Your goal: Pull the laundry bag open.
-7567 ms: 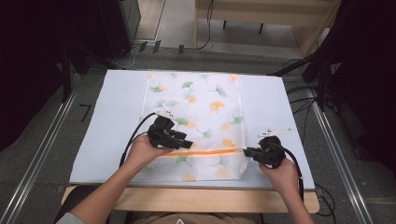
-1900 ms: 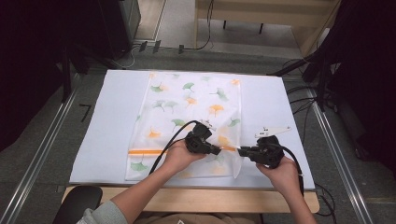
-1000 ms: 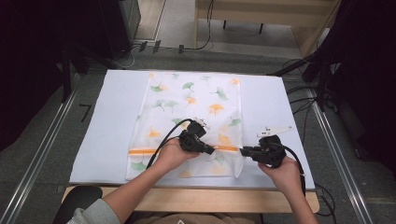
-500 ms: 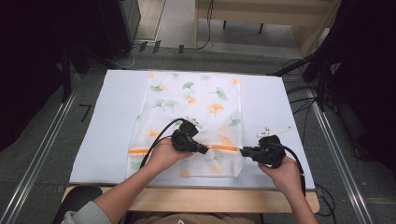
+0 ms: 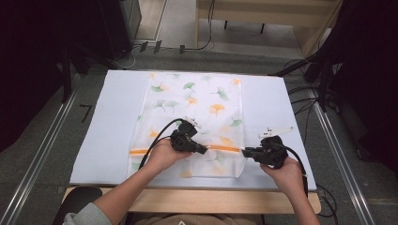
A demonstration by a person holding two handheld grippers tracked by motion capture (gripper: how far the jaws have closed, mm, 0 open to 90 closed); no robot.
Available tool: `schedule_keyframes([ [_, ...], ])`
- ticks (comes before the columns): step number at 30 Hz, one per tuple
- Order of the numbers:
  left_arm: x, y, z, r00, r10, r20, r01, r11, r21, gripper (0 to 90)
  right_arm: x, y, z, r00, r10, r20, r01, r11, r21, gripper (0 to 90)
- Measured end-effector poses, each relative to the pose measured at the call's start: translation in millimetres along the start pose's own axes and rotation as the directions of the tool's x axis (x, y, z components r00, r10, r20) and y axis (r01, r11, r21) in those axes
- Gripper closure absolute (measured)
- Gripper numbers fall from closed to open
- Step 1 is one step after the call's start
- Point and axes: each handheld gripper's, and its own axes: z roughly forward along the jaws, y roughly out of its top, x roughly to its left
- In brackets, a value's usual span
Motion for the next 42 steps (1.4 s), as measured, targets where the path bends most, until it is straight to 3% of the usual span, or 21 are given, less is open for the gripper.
schedule_keyframes([
  [12, 12.8, -17.5, -19.3, 0.9991, -0.040, -0.016, 0.040, 0.9992, -0.006, 90.0, -2.6, 2.3, 2.1, 0.9999, -0.009, -0.006, 0.009, 1.000, 0.024, 84.6],
  [22, 14.4, -22.0, -22.1, 0.9982, -0.056, -0.020, 0.056, 0.9983, -0.017, 90.0, -3.6, 5.0, 5.0, 0.9998, -0.007, -0.018, 0.008, 0.999, 0.034, 84.7],
  [25, 15.9, -22.6, -23.0, 0.9975, -0.070, -0.003, 0.070, 0.9972, -0.028, 90.0, -3.5, 5.3, 5.2, 0.9998, -0.006, -0.016, 0.007, 0.999, 0.037, 84.6],
  [32, 16.8, -24.9, -27.6, 0.9975, -0.069, -0.016, 0.068, 0.9975, -0.018, 90.0, -3.0, 5.0, 5.4, 0.9997, -0.012, -0.019, 0.013, 0.999, 0.035, 84.6],
  [42, 26.9, -42.5, -51.8, 0.9959, -0.084, -0.034, 0.084, 0.9964, -0.014, 90.0, -2.8, 5.0, 6.5, 0.9995, -0.017, -0.025, 0.018, 0.999, 0.041, 84.4],
])
